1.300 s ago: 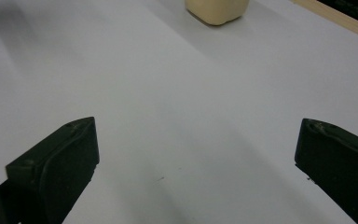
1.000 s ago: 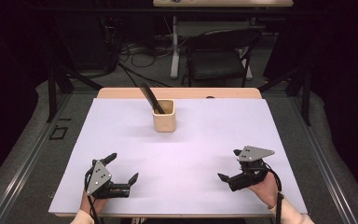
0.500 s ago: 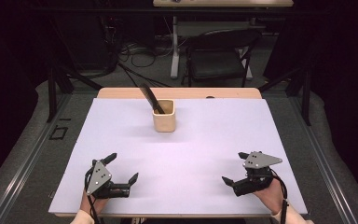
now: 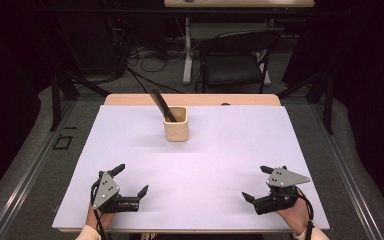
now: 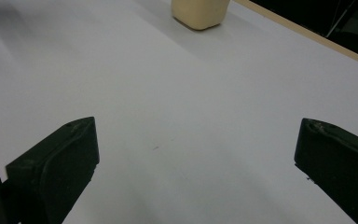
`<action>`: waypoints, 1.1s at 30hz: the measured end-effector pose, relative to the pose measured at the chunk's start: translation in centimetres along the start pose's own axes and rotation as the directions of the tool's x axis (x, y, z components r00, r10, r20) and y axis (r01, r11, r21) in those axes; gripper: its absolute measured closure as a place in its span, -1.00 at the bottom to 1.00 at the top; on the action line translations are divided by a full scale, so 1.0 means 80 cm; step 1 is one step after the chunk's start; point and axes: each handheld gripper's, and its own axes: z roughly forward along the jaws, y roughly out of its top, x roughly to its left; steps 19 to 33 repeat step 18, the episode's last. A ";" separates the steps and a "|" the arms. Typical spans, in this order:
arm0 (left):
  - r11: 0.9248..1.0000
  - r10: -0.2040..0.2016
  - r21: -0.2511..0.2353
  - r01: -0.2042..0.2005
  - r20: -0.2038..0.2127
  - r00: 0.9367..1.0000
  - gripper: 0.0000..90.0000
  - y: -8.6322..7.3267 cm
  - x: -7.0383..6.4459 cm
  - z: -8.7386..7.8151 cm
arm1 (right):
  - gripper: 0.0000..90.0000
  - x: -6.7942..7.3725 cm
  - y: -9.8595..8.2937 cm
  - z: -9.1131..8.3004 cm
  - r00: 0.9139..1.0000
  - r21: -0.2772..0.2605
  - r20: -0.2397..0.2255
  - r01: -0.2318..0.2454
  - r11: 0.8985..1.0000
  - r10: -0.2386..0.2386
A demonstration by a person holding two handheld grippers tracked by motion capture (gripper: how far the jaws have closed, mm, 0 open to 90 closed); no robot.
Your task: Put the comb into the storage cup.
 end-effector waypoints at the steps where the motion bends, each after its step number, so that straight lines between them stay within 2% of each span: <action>1: 1.000 0.000 0.000 0.000 0.000 1.000 -1.00 0.000 0.000 0.000 | -1.00 0.001 -0.001 -0.001 1.000 -0.003 0.004 0.002 1.000 -0.002; 6: 1.000 0.002 0.003 -0.002 0.003 1.000 -1.00 0.000 0.000 0.001 | -1.00 0.001 -0.004 -0.007 1.000 -0.018 0.020 0.005 1.000 -0.004; 18: 1.000 0.002 0.003 -0.002 0.002 1.000 -1.00 0.000 0.000 0.001 | -1.00 0.002 -0.007 -0.014 1.000 -0.040 0.026 0.001 0.999 0.000; 33: 1.000 0.002 0.003 -0.002 0.002 1.000 -1.00 0.000 0.000 0.001 | -1.00 0.002 -0.007 -0.014 1.000 -0.040 0.026 0.001 0.999 0.000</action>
